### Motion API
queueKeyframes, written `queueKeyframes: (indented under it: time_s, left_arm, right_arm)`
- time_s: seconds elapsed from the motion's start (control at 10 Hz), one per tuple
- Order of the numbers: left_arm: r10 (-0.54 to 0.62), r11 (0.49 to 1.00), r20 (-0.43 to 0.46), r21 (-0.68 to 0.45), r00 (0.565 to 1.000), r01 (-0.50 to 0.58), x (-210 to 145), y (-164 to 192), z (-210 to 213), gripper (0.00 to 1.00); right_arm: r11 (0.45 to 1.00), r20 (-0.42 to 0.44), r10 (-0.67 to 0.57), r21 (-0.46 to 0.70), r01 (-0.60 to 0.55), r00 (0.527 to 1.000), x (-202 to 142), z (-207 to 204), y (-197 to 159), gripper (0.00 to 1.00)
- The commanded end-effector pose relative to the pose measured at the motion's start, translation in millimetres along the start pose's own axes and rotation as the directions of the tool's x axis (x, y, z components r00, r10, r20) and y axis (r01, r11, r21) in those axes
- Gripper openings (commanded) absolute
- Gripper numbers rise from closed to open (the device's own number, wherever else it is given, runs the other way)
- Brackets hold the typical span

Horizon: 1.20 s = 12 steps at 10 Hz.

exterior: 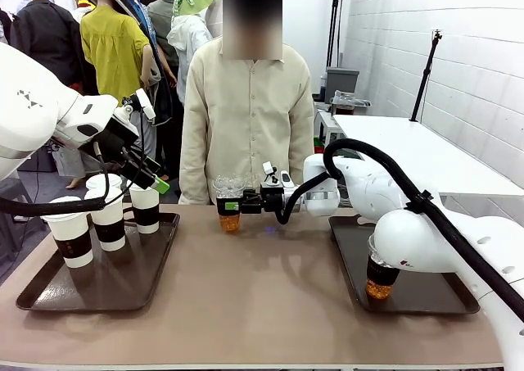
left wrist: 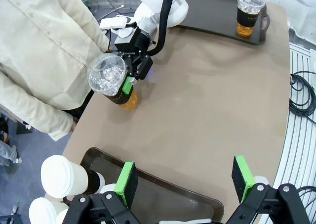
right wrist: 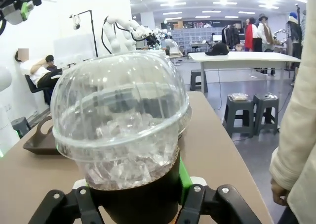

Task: Distribute the coffee onto the tray.
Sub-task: Pick up another iced Americano from the middle of the table and place it on the right Handle tray.

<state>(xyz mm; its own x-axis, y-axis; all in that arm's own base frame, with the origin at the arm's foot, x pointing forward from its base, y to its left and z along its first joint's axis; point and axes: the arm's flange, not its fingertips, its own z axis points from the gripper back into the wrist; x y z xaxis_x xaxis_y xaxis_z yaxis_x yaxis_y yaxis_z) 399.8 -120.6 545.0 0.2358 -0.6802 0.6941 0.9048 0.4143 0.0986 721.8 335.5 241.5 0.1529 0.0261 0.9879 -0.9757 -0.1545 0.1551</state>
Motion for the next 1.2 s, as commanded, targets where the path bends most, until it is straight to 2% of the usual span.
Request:
queueKeyframes:
  time_s: [0.0, 0.2, 0.5, 0.8, 1.1]
  left_arm:
    - [-0.013, 1.0, 0.018, -0.015, 1.0, 0.013, -2, 3, 0, 1.0]
    - [-0.013, 1.0, 0.018, -0.015, 1.0, 0.013, -2, 3, 0, 1.0]
    - [-0.013, 1.0, 0.018, -0.015, 1.0, 0.013, -2, 3, 0, 1.0]
    - [-0.013, 1.0, 0.018, -0.015, 1.0, 0.013, -2, 3, 0, 1.0]
    - [-0.013, 1.0, 0.018, -0.015, 1.0, 0.013, -2, 3, 0, 1.0]
  right_arm:
    - [0.999, -0.031, -0.023, -0.029, 0.022, 0.999, 31, 14, 12, 0.64]
    - [0.998, -0.015, -0.05, -0.034, 0.05, 0.999, 58, 37, 31, 0.64]
    - [0.997, -0.067, -0.046, -0.063, 0.042, 0.997, 95, 98, 72, 0.64]
    - [0.994, -0.075, -0.012, -0.106, 0.004, 0.997, 99, 152, 114, 0.64]
    - [0.986, -0.033, 0.011, -0.167, -0.016, 0.999, 88, 201, 146, 0.64]
